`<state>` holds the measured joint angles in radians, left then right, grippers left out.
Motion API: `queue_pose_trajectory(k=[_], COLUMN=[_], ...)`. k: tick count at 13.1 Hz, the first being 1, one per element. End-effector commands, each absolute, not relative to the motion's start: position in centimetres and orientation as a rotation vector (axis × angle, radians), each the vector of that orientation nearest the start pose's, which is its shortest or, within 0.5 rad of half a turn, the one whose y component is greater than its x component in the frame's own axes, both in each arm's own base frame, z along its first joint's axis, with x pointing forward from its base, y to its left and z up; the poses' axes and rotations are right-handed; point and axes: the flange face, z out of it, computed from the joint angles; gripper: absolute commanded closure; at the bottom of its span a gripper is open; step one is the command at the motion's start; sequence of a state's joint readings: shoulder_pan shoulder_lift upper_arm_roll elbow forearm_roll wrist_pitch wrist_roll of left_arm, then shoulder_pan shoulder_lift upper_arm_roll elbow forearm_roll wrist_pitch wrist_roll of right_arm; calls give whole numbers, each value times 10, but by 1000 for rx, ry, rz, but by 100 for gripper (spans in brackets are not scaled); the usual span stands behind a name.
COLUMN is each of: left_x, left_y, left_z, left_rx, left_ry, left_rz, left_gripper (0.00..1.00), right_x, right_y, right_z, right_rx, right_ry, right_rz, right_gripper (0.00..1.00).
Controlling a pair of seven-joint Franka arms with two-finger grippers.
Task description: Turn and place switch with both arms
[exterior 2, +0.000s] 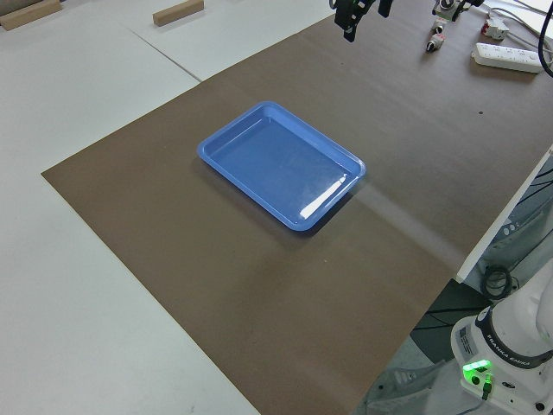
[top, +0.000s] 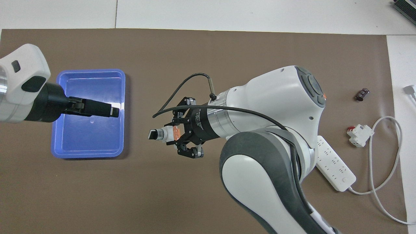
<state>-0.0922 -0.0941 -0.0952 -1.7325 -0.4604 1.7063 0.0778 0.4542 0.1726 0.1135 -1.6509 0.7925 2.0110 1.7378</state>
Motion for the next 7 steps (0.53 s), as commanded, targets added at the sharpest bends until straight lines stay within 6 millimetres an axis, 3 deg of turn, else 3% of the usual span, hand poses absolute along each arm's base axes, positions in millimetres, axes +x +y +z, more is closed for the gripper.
queue_pose_trajectory(k=[1,4,7], left_x=[500,494,487], left_y=[-179,-194,-207], left_z=[626,629,626], left_rx=[-3612,-3684,-3704], left_ry=[511,540,573], left_rz=[-34,-9,17], left_gripper=[11,30,39], right_x=[521,519,519], right_y=[379,380,380], right_z=[545,543,542], right_rx=[-1879,-1882,-1885], right_ry=[1700,1704,1703], right_rz=[863,865,864], right_gripper=[100,100,100])
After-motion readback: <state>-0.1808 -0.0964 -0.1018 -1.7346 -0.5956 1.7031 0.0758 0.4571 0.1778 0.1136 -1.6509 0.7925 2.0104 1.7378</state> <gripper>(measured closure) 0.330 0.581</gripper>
